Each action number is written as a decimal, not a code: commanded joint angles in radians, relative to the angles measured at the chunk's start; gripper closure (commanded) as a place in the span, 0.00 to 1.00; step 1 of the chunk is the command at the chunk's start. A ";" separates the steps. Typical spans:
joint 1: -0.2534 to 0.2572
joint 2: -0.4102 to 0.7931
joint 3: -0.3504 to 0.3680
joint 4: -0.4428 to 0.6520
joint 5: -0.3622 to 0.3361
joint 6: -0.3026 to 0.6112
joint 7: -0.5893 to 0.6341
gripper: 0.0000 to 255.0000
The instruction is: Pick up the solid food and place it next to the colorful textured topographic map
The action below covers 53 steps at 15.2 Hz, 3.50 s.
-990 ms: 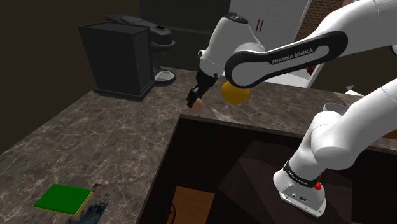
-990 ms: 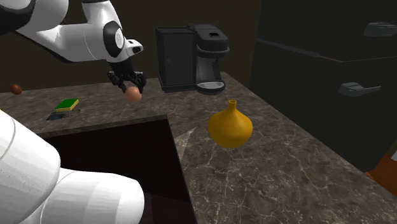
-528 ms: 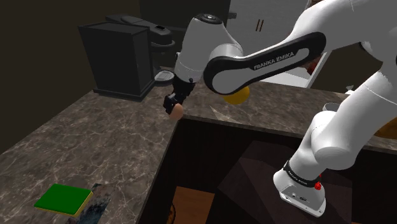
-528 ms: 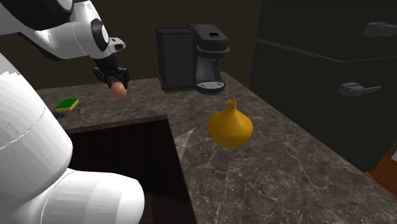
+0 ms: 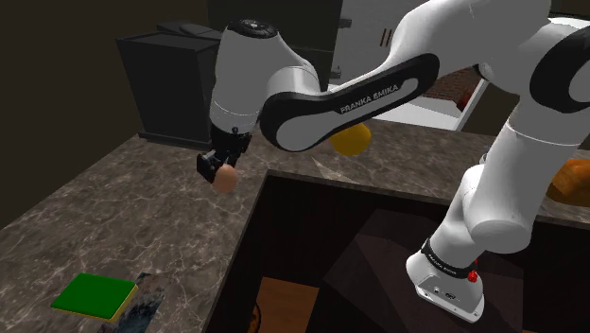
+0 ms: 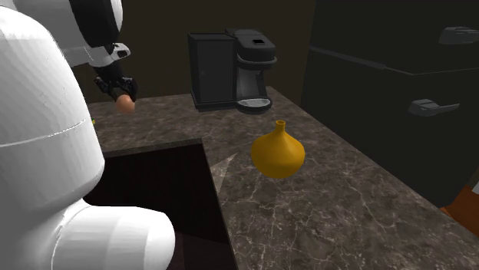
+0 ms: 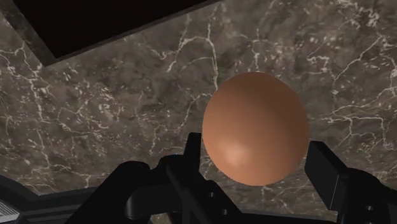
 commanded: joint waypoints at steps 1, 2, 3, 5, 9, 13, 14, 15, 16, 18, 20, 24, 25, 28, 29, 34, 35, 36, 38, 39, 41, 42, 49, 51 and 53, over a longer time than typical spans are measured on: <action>0.027 0.071 0.012 0.088 -0.045 -0.033 0.050 1.00; 0.043 0.108 0.016 0.134 -0.067 -0.051 0.073 1.00; 0.061 0.145 0.017 0.183 -0.088 -0.070 0.093 1.00; 0.101 0.222 0.018 0.286 -0.127 -0.111 0.130 1.00; 0.196 0.387 0.010 0.525 -0.193 -0.210 0.178 1.00; 0.316 0.589 -0.012 0.847 -0.245 -0.340 0.188 1.00; 0.353 0.653 -0.021 0.958 -0.255 -0.385 0.181 1.00; 0.394 0.725 -0.031 1.085 -0.264 -0.435 0.168 1.00; 0.389 0.720 -0.032 1.062 -0.264 -0.418 0.174 1.00; 0.380 0.712 -0.032 1.021 -0.265 -0.387 0.184 1.00; 0.373 0.707 -0.032 0.984 -0.268 -0.359 0.194 1.00; 0.362 0.703 -0.034 0.924 -0.274 -0.306 0.213 1.00; 0.360 0.703 -0.035 0.910 -0.276 -0.293 0.217 1.00; 0.354 0.706 -0.037 0.874 -0.282 -0.257 0.230 1.00; 0.353 0.707 -0.038 0.864 -0.284 -0.246 0.234 1.00; 0.347 0.719 -0.045 0.818 -0.296 -0.191 0.254 1.00; 0.347 0.723 -0.047 0.810 -0.298 -0.181 0.258 1.00; 0.346 0.726 -0.048 0.802 -0.301 -0.171 0.262 1.00; 0.345 0.734 -0.052 0.789 -0.306 -0.151 0.269 1.00; 0.345 0.738 -0.054 0.783 -0.309 -0.141 0.273 1.00; 0.345 0.748 -0.058 0.770 -0.315 -0.119 0.281 1.00; 0.345 0.748 -0.058 0.770 -0.315 -0.119 0.282 1.00; 0.345 0.748 -0.058 0.771 -0.315 -0.120 0.281 0.00; 0.344 0.748 -0.057 0.770 -0.315 -0.119 0.280 0.00; 0.344 0.748 -0.057 0.770 -0.315 -0.120 0.280 0.00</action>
